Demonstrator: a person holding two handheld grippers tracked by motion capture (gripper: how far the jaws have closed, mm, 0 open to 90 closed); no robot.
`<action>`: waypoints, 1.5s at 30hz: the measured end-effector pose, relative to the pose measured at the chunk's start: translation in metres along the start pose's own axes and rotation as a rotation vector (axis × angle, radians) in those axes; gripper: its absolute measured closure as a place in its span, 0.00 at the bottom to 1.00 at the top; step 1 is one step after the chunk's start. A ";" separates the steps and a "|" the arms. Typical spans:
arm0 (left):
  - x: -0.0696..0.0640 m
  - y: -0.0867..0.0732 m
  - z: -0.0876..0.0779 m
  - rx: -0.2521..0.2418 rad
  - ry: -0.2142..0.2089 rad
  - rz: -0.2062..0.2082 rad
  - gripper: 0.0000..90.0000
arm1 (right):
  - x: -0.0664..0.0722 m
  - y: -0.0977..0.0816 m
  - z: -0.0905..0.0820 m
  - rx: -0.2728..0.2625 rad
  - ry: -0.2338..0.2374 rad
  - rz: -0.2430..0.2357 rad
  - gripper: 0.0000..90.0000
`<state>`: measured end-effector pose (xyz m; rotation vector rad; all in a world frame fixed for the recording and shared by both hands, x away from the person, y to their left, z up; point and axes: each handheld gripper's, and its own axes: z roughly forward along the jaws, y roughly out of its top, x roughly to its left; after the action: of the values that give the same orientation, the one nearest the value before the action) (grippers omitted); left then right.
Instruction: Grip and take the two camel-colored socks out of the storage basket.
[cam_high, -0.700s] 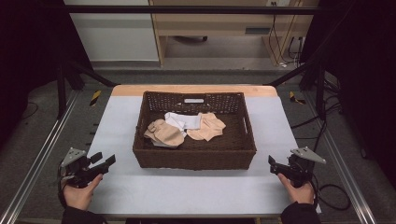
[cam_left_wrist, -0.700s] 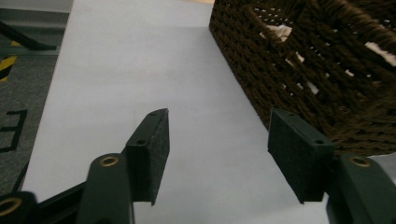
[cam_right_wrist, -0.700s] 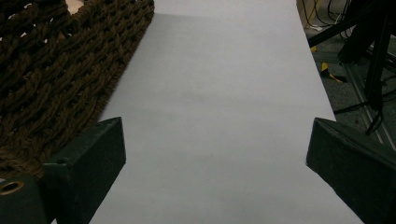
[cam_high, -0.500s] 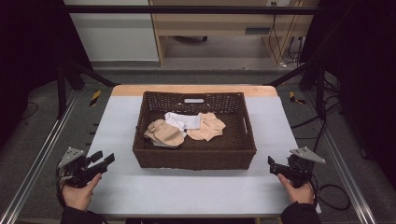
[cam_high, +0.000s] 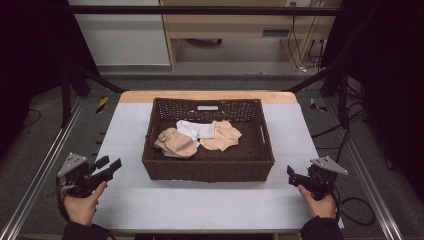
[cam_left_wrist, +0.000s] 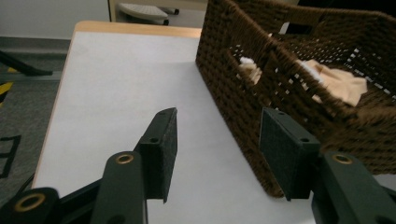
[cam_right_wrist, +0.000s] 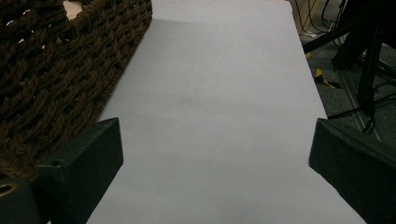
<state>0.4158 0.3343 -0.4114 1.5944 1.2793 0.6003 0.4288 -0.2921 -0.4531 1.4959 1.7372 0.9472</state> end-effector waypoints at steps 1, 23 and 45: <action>-0.002 0.002 0.001 -0.005 -0.003 0.005 0.51 | 0.000 0.000 0.000 0.002 0.000 0.000 0.04; -0.038 0.059 0.021 -0.092 -0.062 0.063 0.51 | 0.002 0.001 -0.003 -0.027 -0.019 -0.008 0.04; -0.076 0.105 0.067 -0.076 -0.068 0.142 0.49 | 0.004 0.000 -0.002 -0.066 -0.019 -0.006 0.04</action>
<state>0.4937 0.2406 -0.3311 1.6378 1.0880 0.6689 0.4266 -0.2886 -0.4516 1.4529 1.6800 0.9748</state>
